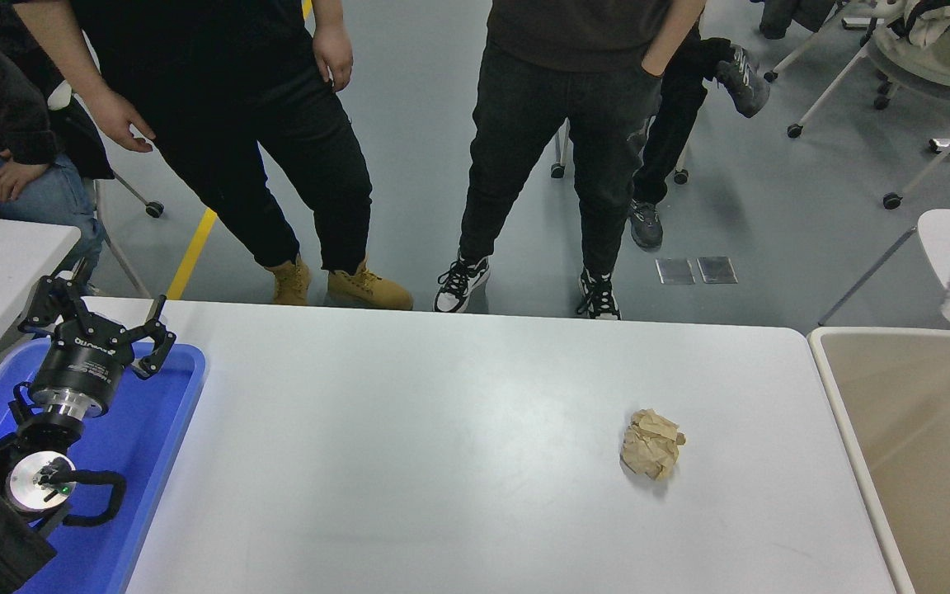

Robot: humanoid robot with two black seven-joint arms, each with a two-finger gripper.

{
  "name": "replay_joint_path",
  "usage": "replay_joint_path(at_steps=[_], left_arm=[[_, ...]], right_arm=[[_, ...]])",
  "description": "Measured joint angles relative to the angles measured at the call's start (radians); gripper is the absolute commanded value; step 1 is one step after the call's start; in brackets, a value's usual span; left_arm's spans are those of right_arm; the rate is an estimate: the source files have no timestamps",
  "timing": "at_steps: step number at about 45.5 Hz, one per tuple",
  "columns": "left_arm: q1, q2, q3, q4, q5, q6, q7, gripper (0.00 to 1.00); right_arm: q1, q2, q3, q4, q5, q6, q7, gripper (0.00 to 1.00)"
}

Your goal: Clean the table surface

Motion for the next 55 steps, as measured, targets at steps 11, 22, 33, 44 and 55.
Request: replay_joint_path(at_steps=[11, 22, 33, 44, 55], left_arm=[[0.0, 0.0, 0.0, 0.0, 0.0, 0.0, 0.0, 1.0], [0.0, 0.0, 0.0, 0.0, 0.0, 0.0, 0.0, 1.0], [0.0, 0.0, 0.0, 0.0, 0.0, 0.0, 0.0, 1.0], [0.0, 0.0, 0.0, 0.0, 0.0, 0.0, 0.0, 1.0], [0.0, 0.0, 0.0, 0.0, 0.0, 0.0, 0.0, 1.0]], right_arm=[[-0.083, 0.04, 0.028, -0.088, 0.071, -0.063, -0.07, 0.0], [-0.157, 0.086, 0.081, -0.131, 0.096, -0.127, -0.152, 0.0], [-0.232, 0.143, 0.135, -0.153, 0.104, -0.171, -0.19, 0.0], [-0.313, 0.216, 0.192, -0.161, 0.107, -0.223, -0.211, 0.0], [-0.373, 0.28, 0.252, -0.162, 0.114, -0.276, -0.241, 0.0]])
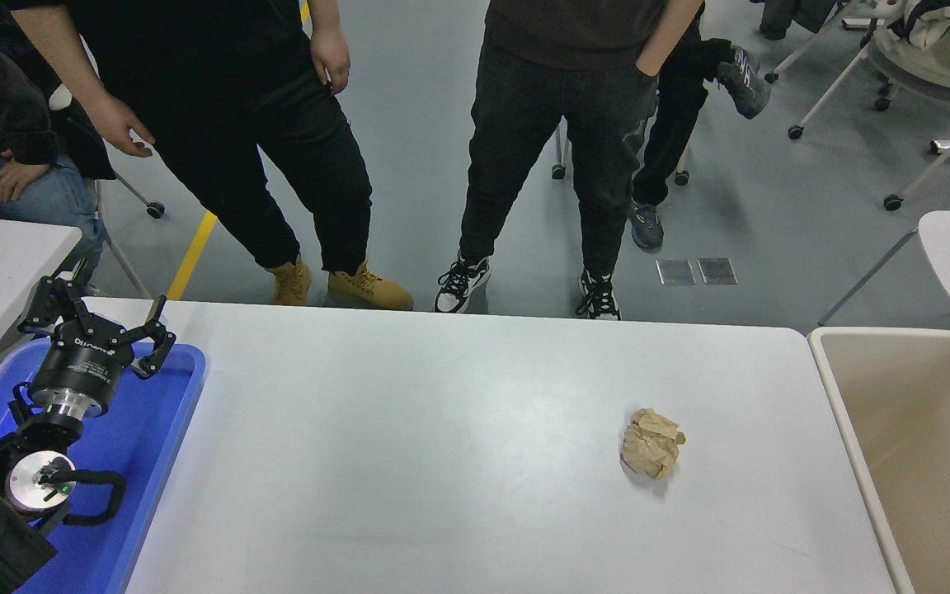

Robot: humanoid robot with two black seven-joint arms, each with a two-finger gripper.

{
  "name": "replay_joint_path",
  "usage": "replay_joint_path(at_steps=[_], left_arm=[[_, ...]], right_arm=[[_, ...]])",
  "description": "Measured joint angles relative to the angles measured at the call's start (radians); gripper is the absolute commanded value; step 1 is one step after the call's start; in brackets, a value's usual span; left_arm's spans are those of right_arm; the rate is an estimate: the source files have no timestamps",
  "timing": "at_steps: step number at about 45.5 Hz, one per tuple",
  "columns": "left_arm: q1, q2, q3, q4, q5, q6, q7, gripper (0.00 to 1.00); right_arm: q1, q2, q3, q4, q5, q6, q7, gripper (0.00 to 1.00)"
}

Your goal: Clean the table surface

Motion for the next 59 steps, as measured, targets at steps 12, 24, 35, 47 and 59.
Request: replay_joint_path(at_steps=[12, 24, 35, 47, 59], left_arm=[[0.0, 0.0, 0.0, 0.0, 0.0, 0.0, 0.0, 1.0], [0.0, 0.0, 0.0, 0.0, 0.0, 0.0, 0.0, 1.0], [0.0, 0.0, 0.0, 0.0, 0.0, 0.0, 0.0, 1.0], [0.0, 0.0, 0.0, 0.0, 0.0, 0.0, 0.0, 1.0], [0.0, 0.0, 0.0, 0.0, 0.0, 0.0, 0.0, 1.0]], right_arm=[[-0.04, 0.058, 0.047, -0.001, 0.004, -0.038, -0.027, 0.0], [-0.056, 0.091, 0.061, -0.001, 0.005, -0.062, -0.037, 0.0], [-0.063, 0.109, 0.063, -0.001, 0.005, -0.076, -0.043, 0.0], [-0.065, 0.117, 0.059, 0.0, 0.006, -0.08, -0.048, 0.0], [-0.065, 0.118, 0.057, 0.001, 0.006, -0.104, -0.05, 0.39]])
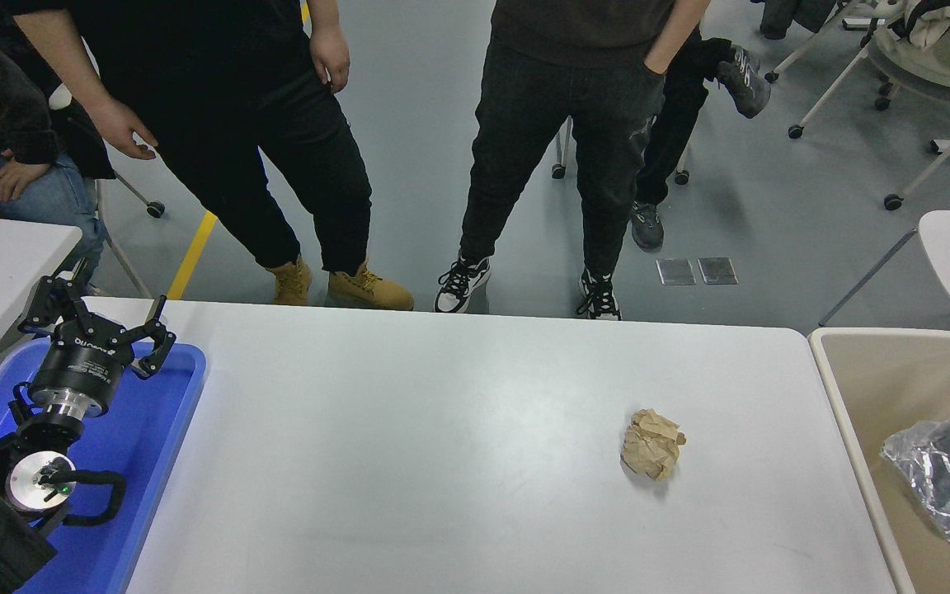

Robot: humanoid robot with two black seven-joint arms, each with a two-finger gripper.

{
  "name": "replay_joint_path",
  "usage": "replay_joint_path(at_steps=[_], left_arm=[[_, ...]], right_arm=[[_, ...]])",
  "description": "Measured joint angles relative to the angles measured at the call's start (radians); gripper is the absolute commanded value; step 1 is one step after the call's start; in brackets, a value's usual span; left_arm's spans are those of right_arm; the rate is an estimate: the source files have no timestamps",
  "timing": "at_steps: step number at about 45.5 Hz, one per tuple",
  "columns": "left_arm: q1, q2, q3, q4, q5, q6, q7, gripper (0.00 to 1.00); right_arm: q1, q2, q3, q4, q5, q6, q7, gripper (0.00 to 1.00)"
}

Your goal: Clean the table surface

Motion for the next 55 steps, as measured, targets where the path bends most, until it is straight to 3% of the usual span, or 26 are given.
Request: replay_joint_path(at_steps=[7, 15, 30, 55], left_arm=[[0.0, 0.0, 0.0, 0.0, 0.0, 0.0, 0.0, 1.0], [0.0, 0.0, 0.0, 0.0, 0.0, 0.0, 0.0, 1.0], [0.0, 0.0, 0.0, 0.0, 0.0, 0.0, 0.0, 1.0], [0.0, 0.0, 0.0, 0.0, 0.0, 0.0, 0.0, 1.0]], right_arm=[[0.003, -0.002, -0.001, 0.002, 0.0, -0.03, 0.0, 0.82], [0.014, -0.005, 0.003, 0.005, -0.001, -0.075, 0.001, 0.95], [0.08, -0.02, 0.016, 0.007, 0.002, -0.114, 0.002, 0.98], [0.353, -0.096, 0.101, 0.027, 0.103, -0.122, 0.015, 0.98]])
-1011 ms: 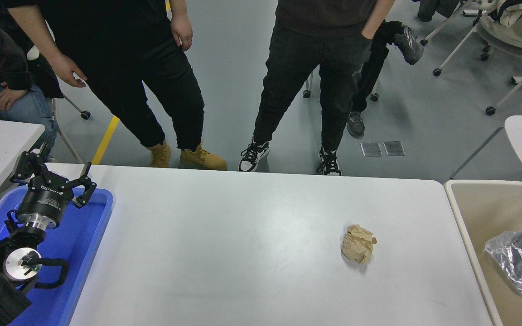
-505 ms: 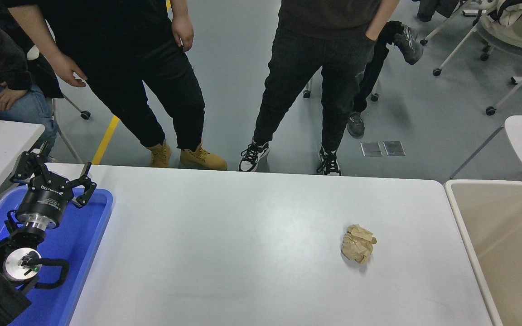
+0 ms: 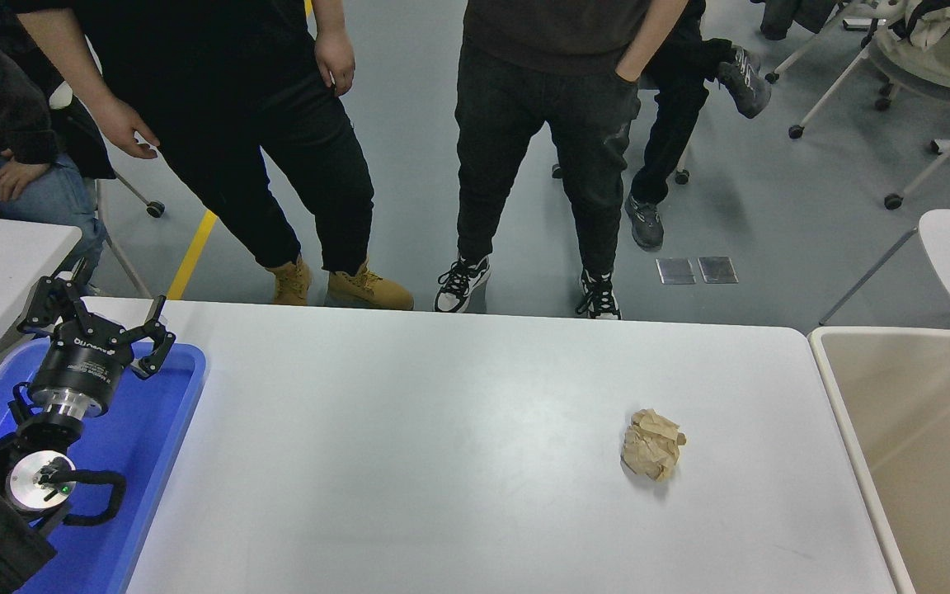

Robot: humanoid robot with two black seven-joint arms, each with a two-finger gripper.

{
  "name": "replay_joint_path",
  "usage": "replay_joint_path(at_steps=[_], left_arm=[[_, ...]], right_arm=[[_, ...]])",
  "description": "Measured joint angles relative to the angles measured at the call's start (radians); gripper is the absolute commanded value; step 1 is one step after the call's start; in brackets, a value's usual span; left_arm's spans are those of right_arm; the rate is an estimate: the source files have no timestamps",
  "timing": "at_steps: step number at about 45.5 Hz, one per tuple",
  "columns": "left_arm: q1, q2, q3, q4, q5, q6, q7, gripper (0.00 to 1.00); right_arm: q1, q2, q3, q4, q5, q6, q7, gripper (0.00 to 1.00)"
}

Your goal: Clean the table surface

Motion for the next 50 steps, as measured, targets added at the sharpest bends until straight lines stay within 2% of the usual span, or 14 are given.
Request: replay_joint_path(at_steps=[18, 29, 40, 50], left_arm=[[0.0, 0.0, 0.0, 0.0, 0.0, 0.0, 0.0, 1.0], [0.0, 0.0, 0.0, 0.0, 0.0, 0.0, 0.0, 1.0], [0.0, 0.0, 0.0, 0.0, 0.0, 0.0, 0.0, 1.0], [0.0, 0.0, 0.0, 0.0, 0.0, 0.0, 0.0, 1.0]], right_arm=[[0.178, -0.057, 0.254, 0.089, 0.099, 0.004, 0.007, 0.99], [0.228, -0.133, 0.515, 0.298, 0.112, 0.006, 0.008, 0.99], [0.189, -0.158, 0.768, 0.566, 0.116, 0.011, 0.007, 0.99], [0.079, -0.093, 0.978, 0.736, 0.117, 0.018, 0.007, 0.99]])
